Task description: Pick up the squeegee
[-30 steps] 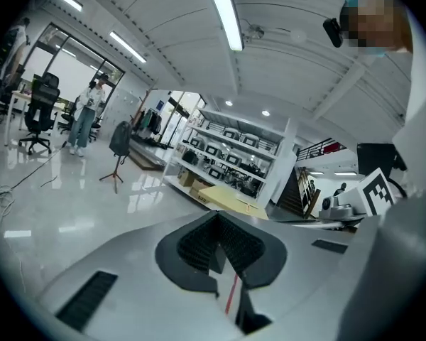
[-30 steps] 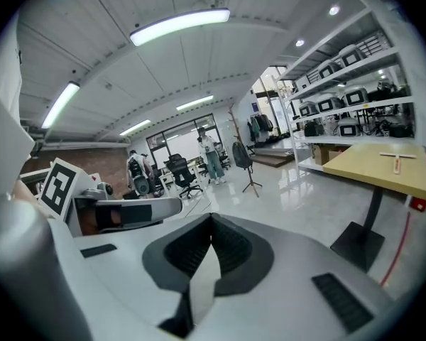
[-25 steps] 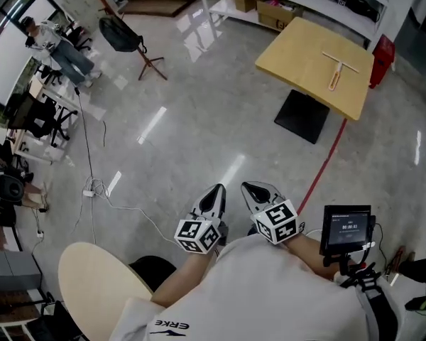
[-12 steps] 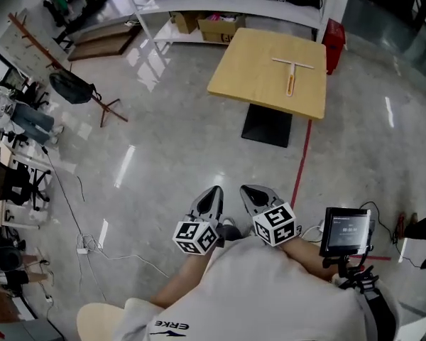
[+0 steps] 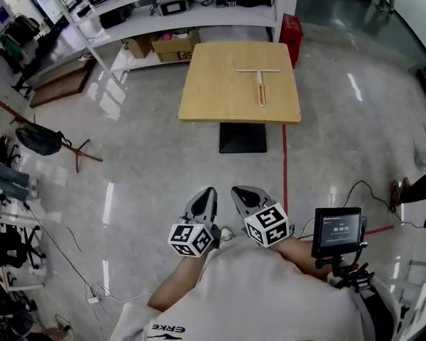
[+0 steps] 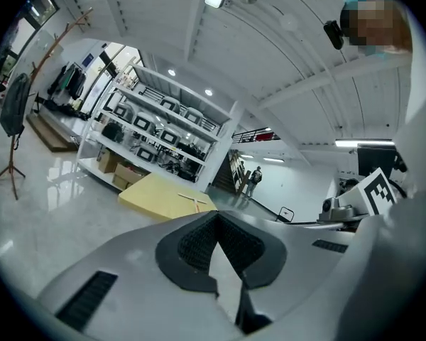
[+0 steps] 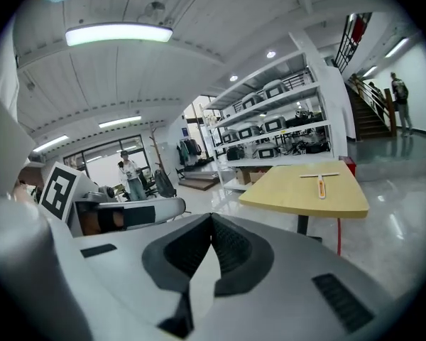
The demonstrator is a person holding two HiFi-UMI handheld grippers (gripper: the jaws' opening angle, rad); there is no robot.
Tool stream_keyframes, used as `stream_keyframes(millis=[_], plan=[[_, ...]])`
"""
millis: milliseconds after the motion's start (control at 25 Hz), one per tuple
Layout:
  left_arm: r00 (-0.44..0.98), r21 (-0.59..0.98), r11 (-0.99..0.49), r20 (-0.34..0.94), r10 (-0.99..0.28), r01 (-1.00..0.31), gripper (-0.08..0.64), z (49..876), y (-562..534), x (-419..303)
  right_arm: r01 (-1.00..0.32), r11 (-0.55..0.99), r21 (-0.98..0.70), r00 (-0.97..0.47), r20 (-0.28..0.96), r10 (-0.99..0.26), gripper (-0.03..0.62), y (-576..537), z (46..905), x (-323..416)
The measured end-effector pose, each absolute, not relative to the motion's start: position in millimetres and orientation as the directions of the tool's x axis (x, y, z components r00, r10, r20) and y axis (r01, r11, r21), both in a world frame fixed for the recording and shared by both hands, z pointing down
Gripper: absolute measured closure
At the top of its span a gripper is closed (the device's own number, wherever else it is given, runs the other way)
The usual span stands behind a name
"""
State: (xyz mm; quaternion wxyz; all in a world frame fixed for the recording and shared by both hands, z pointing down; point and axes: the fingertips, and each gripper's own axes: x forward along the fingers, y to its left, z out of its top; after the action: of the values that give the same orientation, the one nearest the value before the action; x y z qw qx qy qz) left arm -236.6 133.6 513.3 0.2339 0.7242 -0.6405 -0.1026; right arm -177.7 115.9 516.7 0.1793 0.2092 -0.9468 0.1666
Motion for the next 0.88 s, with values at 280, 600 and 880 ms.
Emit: stream_keyframes(millis=[280, 600, 880], plan=[[0.272, 0.485, -0.171, 0.146, -0.951, -0.858, 0.557, 513.9, 103.9, -245.0, -0.557, 0.800, -0.223, -0.792, 0.431, -0.432, 0.589, 91.1, 516.7, -182.7], [0.391, 0.474, -0.279, 0.154, -0.908, -0.835, 0.557, 519.0, 69.8, -252.9, -0.649, 0.733, -0.204, -0.732, 0.430, -0.528, 0.589, 63.6, 515.3, -187.8], [0.419, 0.481, -0.304, 0.148, -0.896, -0.822, 0.557, 525.2, 35.2, -244.8, -0.686, 0.700, -0.199, -0.702, 0.437, -0.563, 0.589, 28.7, 521.8, -174.2]])
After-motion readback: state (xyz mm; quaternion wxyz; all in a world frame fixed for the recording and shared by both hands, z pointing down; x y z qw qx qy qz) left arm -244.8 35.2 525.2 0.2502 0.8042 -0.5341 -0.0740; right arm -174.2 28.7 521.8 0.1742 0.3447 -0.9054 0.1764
